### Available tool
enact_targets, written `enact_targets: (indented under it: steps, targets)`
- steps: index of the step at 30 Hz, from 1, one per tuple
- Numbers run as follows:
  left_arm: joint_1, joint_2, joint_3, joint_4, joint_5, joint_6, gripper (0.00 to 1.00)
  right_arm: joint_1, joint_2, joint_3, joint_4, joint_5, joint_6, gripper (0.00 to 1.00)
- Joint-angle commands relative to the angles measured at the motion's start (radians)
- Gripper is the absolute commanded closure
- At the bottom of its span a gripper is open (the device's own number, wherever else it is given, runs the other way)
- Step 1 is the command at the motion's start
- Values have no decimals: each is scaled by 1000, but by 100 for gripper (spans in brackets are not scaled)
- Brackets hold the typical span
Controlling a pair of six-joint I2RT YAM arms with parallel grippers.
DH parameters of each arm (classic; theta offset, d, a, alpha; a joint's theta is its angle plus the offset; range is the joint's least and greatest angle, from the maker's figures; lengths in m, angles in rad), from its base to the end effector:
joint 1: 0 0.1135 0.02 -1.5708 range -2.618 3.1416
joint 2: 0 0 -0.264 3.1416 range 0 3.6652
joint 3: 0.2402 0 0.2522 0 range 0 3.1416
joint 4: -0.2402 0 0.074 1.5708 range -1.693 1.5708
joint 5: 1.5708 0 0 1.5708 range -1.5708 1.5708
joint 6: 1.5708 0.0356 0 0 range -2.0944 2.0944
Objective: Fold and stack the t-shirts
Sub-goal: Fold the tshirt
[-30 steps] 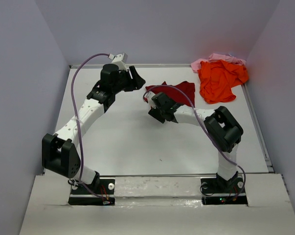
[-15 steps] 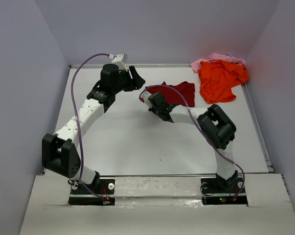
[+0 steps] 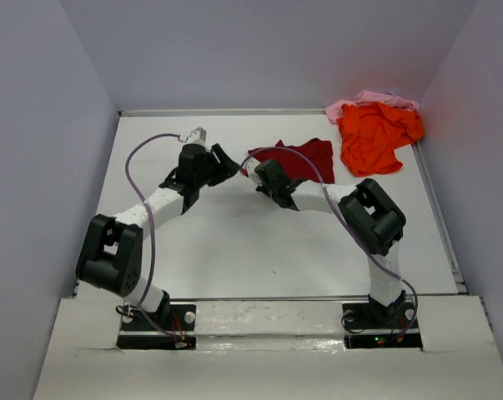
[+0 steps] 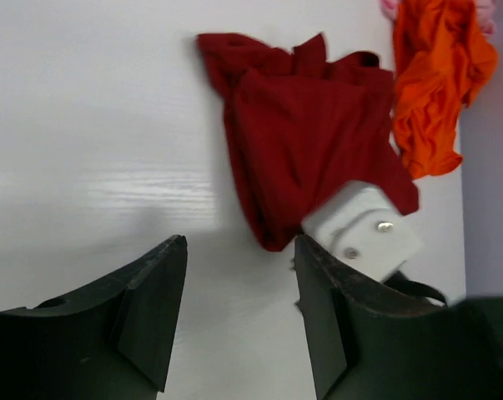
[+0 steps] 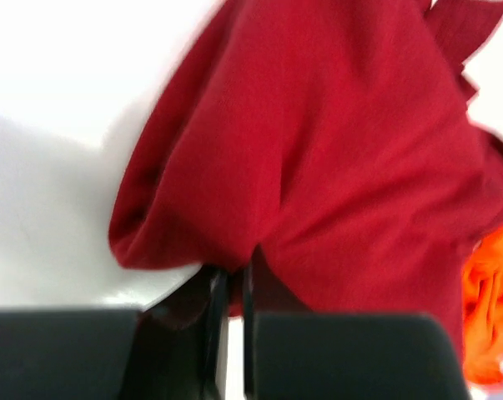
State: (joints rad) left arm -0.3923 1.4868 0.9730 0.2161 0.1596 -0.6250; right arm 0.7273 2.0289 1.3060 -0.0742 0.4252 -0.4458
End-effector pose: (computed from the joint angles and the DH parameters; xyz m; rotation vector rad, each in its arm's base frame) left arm 0.3166 -0.1371 0.2764 -0.1119 1.9504 -0.8383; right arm 0.3343 0.2779 0.1571 -1.1036 2.0258 -0.3598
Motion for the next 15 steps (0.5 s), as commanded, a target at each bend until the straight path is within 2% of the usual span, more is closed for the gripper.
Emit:
enact_targets:
  steps: [1, 5, 6, 9, 11, 15]
  targets:
    - [4, 79, -143, 192, 64, -140, 36, -3, -71, -10, 25, -23, 33, 100]
    - [4, 148, -200, 304, 84, -185, 35, -3, -84, -2, 24, -5, 41, 100]
    - [1, 164, -198, 331, 89, -188, 27, -3, -87, -2, 22, -8, 42, 100]
    - [-5, 199, -189, 356, 98, -190, 21, -3, -99, -7, 22, -16, 48, 100]
    - [-11, 219, -180, 374, 103, -193, 13, -3, -108, -8, 24, -17, 55, 100]
    - [-16, 240, -186, 428, 106, -199, 9, -3, -124, -5, 5, -25, 64, 100]
